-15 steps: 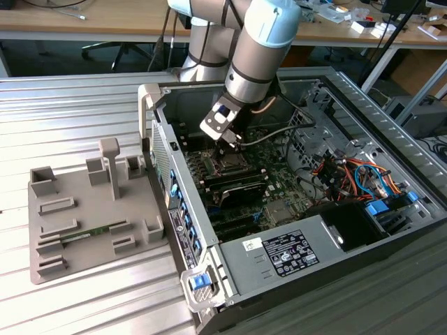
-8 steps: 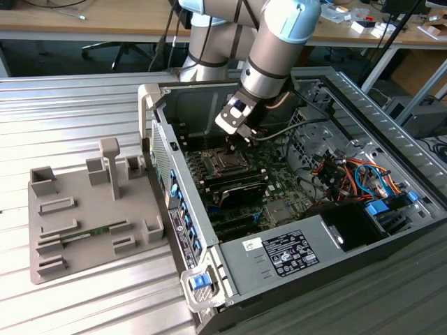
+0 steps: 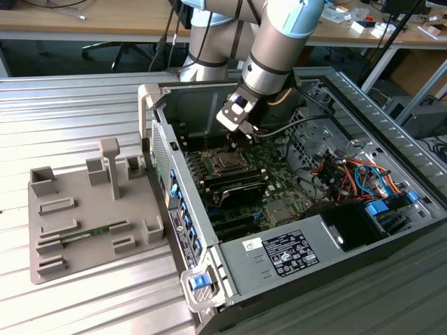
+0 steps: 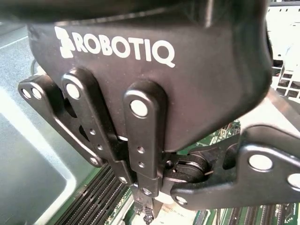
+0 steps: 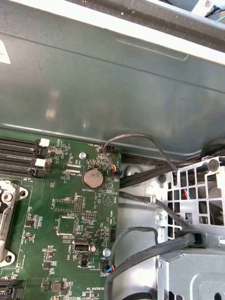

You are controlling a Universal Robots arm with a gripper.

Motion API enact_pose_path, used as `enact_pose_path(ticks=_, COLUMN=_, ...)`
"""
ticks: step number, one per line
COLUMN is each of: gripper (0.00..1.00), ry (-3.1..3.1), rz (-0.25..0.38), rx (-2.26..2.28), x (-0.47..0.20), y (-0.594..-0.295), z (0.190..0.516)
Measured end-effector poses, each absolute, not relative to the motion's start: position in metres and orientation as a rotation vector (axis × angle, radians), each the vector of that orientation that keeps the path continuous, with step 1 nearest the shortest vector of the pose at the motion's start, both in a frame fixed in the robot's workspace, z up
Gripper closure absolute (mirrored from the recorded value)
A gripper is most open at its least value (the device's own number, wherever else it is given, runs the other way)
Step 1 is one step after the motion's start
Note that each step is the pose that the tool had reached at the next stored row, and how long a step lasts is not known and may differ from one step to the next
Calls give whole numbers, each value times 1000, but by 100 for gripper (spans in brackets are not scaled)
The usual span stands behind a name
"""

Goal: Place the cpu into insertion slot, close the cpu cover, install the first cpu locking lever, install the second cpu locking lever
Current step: 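Close the cpu cover, then install the first cpu locking lever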

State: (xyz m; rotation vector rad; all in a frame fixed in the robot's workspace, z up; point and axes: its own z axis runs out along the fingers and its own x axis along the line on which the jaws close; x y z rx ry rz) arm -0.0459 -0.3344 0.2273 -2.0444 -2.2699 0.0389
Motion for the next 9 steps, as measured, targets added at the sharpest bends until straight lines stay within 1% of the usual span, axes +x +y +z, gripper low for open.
enact_pose_path(ticks=9, gripper=90, ry=-2270, rz=39, rx=-2044, x=-46, y=-335, z=227)
